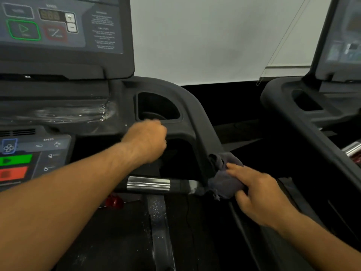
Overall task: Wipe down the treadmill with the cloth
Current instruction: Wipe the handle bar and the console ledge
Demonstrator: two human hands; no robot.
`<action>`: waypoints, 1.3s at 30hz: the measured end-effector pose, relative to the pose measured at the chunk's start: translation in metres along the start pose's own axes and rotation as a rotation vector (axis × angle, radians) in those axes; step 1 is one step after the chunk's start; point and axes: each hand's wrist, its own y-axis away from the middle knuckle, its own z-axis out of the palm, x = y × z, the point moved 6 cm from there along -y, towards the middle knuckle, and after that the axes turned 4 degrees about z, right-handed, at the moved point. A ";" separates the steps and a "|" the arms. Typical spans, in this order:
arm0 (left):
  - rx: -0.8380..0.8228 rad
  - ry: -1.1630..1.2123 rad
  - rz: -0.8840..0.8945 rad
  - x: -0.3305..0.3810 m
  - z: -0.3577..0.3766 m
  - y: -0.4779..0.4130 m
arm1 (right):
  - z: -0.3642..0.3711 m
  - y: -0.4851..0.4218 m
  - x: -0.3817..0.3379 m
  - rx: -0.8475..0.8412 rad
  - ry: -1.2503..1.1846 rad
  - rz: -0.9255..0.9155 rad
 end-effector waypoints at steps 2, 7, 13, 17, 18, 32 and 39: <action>-0.131 0.191 0.047 0.021 0.008 0.023 | 0.003 0.026 0.002 0.004 0.034 0.032; -0.347 0.188 0.125 0.028 0.029 0.066 | 0.013 0.056 0.001 -0.070 0.033 0.075; -0.231 0.120 0.130 0.023 0.041 0.083 | 0.013 0.020 -0.017 0.005 0.112 0.181; -0.152 0.127 0.117 0.024 0.041 0.084 | 0.009 0.004 -0.029 0.167 0.040 0.342; -0.146 0.126 0.116 0.024 0.041 0.084 | 0.008 0.004 -0.030 0.179 0.049 0.338; -0.195 0.151 0.096 0.022 0.044 0.087 | 0.036 -0.015 -0.048 -0.082 0.410 0.033; -0.181 0.111 0.050 0.024 0.044 0.083 | 0.059 -0.075 -0.089 -0.231 0.377 -0.114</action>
